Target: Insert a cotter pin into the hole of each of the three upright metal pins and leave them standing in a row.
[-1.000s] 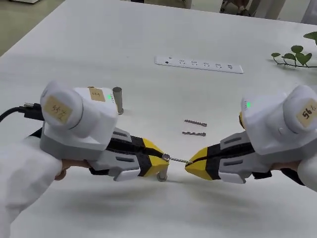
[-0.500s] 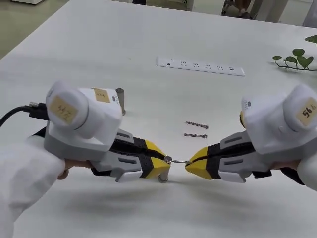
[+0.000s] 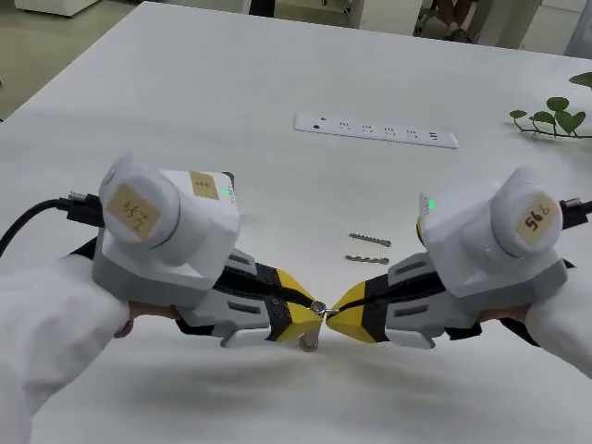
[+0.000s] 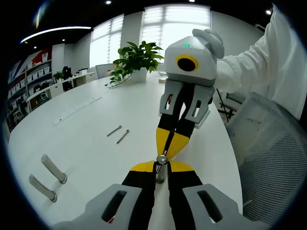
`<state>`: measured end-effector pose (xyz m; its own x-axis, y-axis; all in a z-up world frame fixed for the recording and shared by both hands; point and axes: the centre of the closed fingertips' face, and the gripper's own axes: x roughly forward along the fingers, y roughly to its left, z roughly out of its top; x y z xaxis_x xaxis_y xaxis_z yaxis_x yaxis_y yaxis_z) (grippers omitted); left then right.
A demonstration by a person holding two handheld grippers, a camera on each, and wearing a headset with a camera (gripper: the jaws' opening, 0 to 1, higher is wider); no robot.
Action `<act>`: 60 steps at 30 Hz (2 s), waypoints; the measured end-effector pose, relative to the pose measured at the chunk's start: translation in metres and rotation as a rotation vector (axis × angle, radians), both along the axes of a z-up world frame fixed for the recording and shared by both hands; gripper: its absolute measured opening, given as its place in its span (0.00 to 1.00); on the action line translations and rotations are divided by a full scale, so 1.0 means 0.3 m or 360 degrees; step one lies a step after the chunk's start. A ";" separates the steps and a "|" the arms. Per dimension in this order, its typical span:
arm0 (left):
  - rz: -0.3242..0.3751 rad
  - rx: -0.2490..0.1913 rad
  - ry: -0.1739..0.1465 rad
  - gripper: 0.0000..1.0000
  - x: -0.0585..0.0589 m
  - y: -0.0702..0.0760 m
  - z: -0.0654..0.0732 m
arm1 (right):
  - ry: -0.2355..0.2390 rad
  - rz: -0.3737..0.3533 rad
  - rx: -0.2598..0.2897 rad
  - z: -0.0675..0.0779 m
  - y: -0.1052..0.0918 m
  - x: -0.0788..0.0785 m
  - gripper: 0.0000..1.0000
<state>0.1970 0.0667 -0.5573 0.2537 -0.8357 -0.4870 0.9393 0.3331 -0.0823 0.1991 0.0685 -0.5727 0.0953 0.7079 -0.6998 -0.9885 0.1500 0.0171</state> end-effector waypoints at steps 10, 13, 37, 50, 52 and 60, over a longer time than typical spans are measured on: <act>0.0021 -0.0001 0.0007 0.05 0.008 0.008 0.003 | -0.0087 0.0059 -0.0052 -0.011 -0.003 0.009 0.00; 0.0026 0.0001 0.0004 0.05 0.009 0.010 0.004 | -0.0063 0.0056 -0.0063 -0.018 -0.012 0.001 0.02; -0.0001 0.0017 -0.0030 0.05 0.003 0.010 0.021 | -0.0071 0.0049 -0.0031 0.027 -0.010 0.000 0.00; 0.0058 -0.0105 0.0003 0.01 0.006 0.032 0.058 | -0.0084 0.0058 -0.0048 0.017 -0.018 -0.013 0.07; 0.0058 -0.0114 -0.0003 0.07 0.003 0.036 0.059 | -0.0081 0.0056 -0.0043 0.017 -0.012 -0.014 0.08; 0.0082 -0.0136 0.0006 0.30 -0.017 0.058 0.045 | -0.0073 0.0046 -0.0029 0.014 0.011 -0.008 0.10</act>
<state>0.1919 0.0843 -0.5438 0.2958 -0.8602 -0.4153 0.9207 0.3726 -0.1161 0.1968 0.0719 -0.5684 0.1070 0.6980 -0.7080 -0.9922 0.1209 -0.0307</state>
